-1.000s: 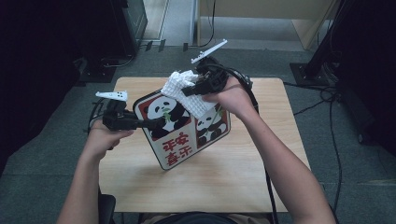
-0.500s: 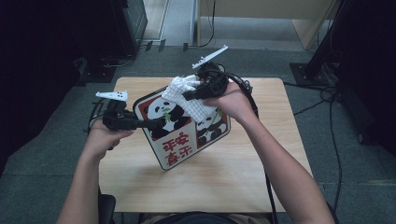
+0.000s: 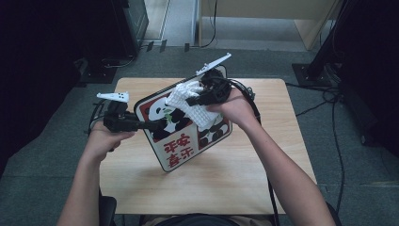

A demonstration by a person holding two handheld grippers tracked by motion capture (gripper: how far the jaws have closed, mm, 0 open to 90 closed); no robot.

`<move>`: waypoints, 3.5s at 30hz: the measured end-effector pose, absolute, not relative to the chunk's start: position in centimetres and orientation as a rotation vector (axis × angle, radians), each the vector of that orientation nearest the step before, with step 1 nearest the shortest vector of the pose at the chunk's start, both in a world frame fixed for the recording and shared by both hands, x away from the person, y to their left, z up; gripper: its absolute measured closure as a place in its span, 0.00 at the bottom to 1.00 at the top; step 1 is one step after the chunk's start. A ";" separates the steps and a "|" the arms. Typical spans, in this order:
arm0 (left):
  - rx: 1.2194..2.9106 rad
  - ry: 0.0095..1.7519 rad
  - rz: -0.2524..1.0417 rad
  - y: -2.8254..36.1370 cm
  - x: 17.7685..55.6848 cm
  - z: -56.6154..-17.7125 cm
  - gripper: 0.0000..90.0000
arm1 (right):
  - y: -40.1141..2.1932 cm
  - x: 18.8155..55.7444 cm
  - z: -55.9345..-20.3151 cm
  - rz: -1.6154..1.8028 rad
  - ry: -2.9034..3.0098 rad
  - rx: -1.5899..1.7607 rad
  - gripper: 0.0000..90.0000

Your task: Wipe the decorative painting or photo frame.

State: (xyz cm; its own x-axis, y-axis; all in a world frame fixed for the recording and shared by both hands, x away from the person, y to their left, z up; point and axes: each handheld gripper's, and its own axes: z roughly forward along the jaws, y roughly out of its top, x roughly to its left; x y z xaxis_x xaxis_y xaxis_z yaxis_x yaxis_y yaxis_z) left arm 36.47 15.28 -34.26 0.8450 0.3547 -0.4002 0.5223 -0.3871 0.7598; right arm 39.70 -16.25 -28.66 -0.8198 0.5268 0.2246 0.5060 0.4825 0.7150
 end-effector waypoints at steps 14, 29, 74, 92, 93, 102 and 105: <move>2.009 0.646 -0.214 15.3 36.5 -34.3 0.84 | -16.7 39.3 -30.7 1.290 2.687 0.936 0.88; 2.012 0.643 -0.214 15.3 36.5 -34.4 0.84 | -17.3 38.9 -32.9 1.295 2.692 0.950 0.87; 2.021 0.642 -0.221 15.2 36.5 -34.5 0.83 | -18.7 37.0 -41.2 1.315 2.724 1.024 0.87; 2.026 0.638 -0.221 15.1 36.5 -34.6 0.83 | -19.4 36.3 -45.0 1.264 2.772 1.081 0.87; 2.025 0.638 -0.222 15.1 36.5 -34.6 0.83 | -19.4 36.2 -45.2 1.272 2.772 1.086 0.87; 2.025 0.645 -0.227 15.1 36.5 -34.6 0.83 | -19.6 36.0 -46.6 1.268 2.796 1.137 0.87; 2.022 0.647 -0.229 15.1 36.5 -34.7 0.83 | -19.6 36.1 -46.3 1.262 2.809 1.147 0.88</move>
